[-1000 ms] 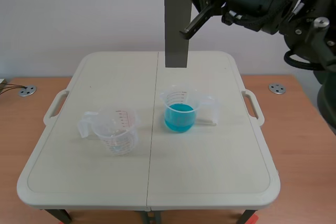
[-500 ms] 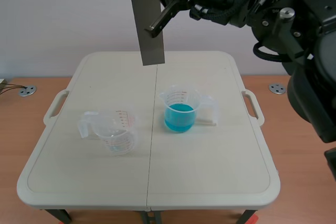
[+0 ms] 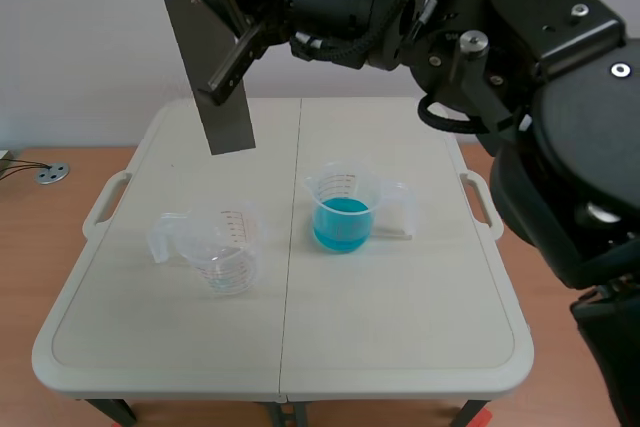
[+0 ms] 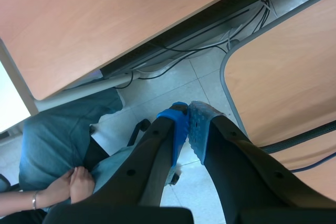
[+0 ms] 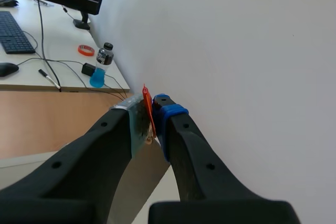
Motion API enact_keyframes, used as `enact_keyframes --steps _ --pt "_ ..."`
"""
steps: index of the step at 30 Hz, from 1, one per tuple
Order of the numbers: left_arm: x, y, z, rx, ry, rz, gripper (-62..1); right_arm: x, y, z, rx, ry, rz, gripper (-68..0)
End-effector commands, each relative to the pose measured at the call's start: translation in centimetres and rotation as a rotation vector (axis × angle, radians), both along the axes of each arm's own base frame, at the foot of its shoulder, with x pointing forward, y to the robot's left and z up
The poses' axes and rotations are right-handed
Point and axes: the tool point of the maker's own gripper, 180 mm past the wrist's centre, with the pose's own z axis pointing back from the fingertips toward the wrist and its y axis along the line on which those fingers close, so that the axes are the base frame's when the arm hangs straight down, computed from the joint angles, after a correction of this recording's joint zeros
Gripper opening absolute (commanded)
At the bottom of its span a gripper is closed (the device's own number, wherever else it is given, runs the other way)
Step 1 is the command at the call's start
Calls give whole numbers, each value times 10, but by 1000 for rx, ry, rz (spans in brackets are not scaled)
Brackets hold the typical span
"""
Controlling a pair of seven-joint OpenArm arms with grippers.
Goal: Hold the metal plate by the orange handle, dip it into the blue solution, take it out and point at it, then put the plate back in the beaker on the left.
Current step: 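Put the plate into the left beaker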
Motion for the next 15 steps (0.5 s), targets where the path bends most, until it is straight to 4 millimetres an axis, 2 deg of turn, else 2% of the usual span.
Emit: enact_keyframes --steps 1,15 --pt "2 -2 1 -8 -8 1 -591 -4 4 20 33 -50 20 -662" --pt "2 -2 1 -8 -8 1 -591 -19 22 11 11 -36 83 -662"
